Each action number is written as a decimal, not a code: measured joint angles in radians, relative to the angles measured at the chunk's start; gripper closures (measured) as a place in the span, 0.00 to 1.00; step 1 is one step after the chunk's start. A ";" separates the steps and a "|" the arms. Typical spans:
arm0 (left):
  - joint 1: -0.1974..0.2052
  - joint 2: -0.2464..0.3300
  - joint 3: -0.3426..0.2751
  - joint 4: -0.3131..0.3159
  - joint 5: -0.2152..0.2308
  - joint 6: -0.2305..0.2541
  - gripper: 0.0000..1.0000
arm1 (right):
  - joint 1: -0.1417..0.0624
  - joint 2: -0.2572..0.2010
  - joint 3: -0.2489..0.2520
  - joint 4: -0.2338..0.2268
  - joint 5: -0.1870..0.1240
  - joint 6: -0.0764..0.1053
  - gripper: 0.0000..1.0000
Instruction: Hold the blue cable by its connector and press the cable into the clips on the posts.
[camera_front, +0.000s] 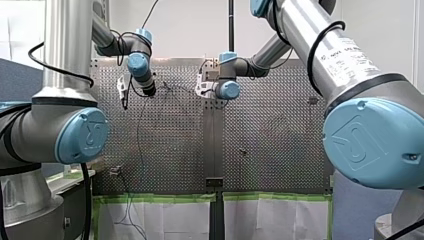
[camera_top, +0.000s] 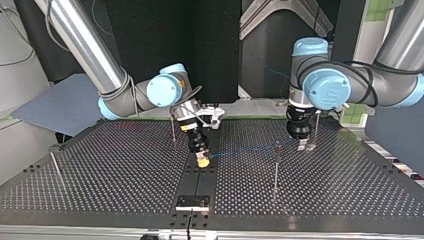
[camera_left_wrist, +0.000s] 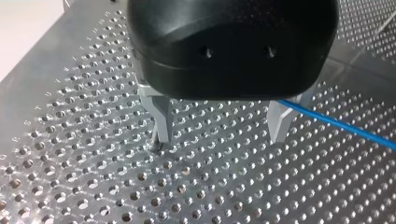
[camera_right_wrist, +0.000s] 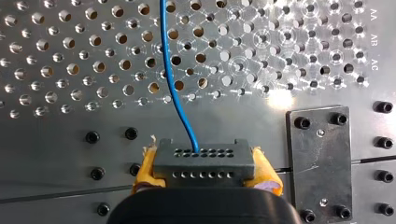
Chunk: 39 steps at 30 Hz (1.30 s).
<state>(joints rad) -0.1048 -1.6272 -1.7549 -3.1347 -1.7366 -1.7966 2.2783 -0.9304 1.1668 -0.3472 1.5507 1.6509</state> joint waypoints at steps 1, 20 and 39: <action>0.001 0.007 -0.008 0.002 0.006 -0.006 0.00 | 0.000 0.000 0.000 0.001 0.000 0.000 1.00; -0.015 0.122 -0.068 0.026 0.114 0.002 0.00 | -0.003 0.000 0.000 0.005 0.002 0.000 1.00; -0.053 0.130 -0.069 0.031 0.083 0.043 0.00 | 0.000 0.000 0.000 0.003 0.003 0.000 1.00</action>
<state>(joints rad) -0.1573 -1.4967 -1.8236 -3.1034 -1.6533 -1.7537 2.2779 -0.9302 1.1667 -0.3442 1.5540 1.6509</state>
